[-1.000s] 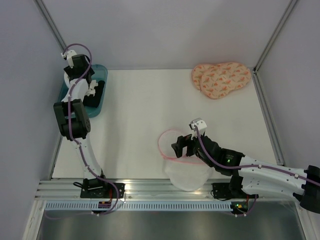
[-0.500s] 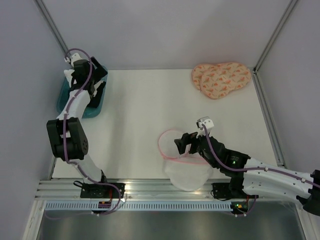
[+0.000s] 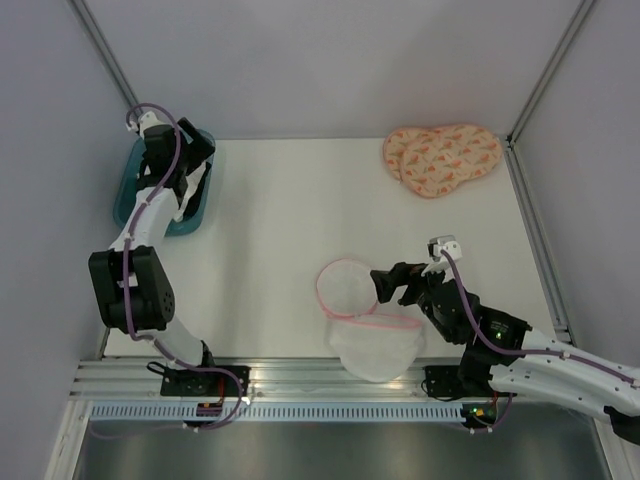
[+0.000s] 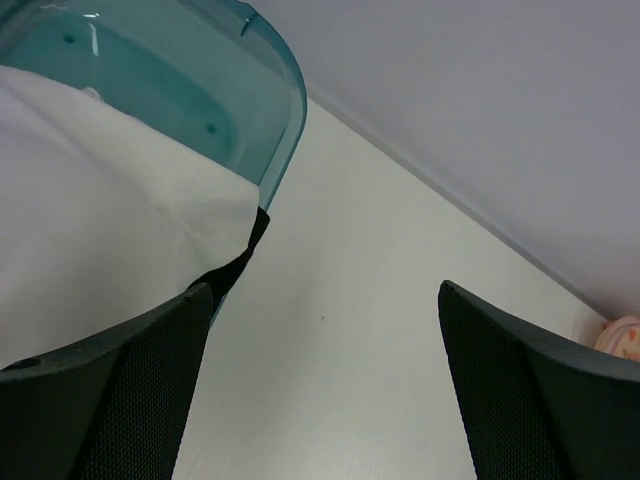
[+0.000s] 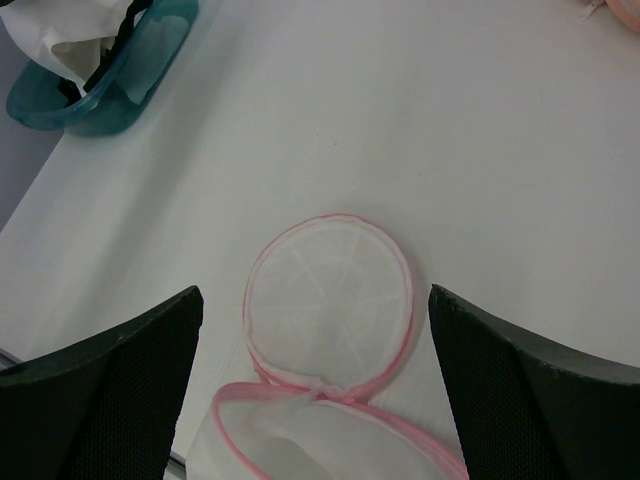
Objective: Unzip the laundry bag and remove the bra
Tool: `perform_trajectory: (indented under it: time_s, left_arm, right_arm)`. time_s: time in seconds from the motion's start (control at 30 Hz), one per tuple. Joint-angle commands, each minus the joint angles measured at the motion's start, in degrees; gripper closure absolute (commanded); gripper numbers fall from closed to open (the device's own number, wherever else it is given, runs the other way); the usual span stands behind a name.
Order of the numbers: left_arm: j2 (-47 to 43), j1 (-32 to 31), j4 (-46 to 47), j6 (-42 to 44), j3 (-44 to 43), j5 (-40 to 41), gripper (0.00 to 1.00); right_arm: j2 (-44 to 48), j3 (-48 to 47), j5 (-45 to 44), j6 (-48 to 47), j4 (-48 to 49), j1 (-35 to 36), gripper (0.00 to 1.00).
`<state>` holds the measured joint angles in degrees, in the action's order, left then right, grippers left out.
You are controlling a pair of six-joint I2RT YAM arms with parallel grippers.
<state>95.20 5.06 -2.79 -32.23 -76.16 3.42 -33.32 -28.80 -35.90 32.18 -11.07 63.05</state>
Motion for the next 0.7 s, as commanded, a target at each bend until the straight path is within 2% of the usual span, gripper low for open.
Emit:
perform_trajectory:
  time_s: [0.0, 0.2, 0.3, 0.37, 0.4, 0.43, 0.47, 0.67]
  left_arm:
    - [-3.16, -1.37, 1.12, -3.10, 1.62, -6.31, 0.04]
    - [-10.20, -3.21, 1.91, -6.97, 9.79, -6.15, 0.10]
    - [-14.77, -3.74, 0.94, -8.02, 13.92, -4.05, 0.19]
    - [-15.57, -3.13, -0.02, -8.55, 16.03, 1.49, 0.43]
    - [-15.31, -2.95, -0.90, -8.29, 15.96, 3.50, 0.61]
    - [-15.04, -2.69, -2.82, -8.03, 15.87, 4.48, 0.91]
    - [-14.26, -2.60, -4.06, -8.37, 15.69, 5.79, 0.98]
    - [-14.52, -1.02, -5.82, -11.98, 20.43, 14.50, 0.98]
  right_arm:
    - [-0.95, 0.67, -1.19, 1.21, -0.62, -0.03, 0.02]
    - [-4.21, -0.47, 0.57, 0.69, -0.01, 0.06, 0.02]
    - [-4.47, -0.12, 0.83, 0.51, 0.61, -0.03, 0.02]
    - [-4.56, 0.06, 1.62, 0.69, 0.96, 0.06, 0.02]
    - [-4.56, 0.32, 1.88, 0.69, 0.96, -0.03, 0.02]
    - [-4.47, 0.49, 2.15, 0.86, 0.88, -0.03, 0.02]
    - [-4.39, 0.76, 2.15, 1.04, 0.88, -0.03, 0.02]
    - [-2.19, 1.55, 1.45, 1.39, -0.53, -0.03, 0.02]
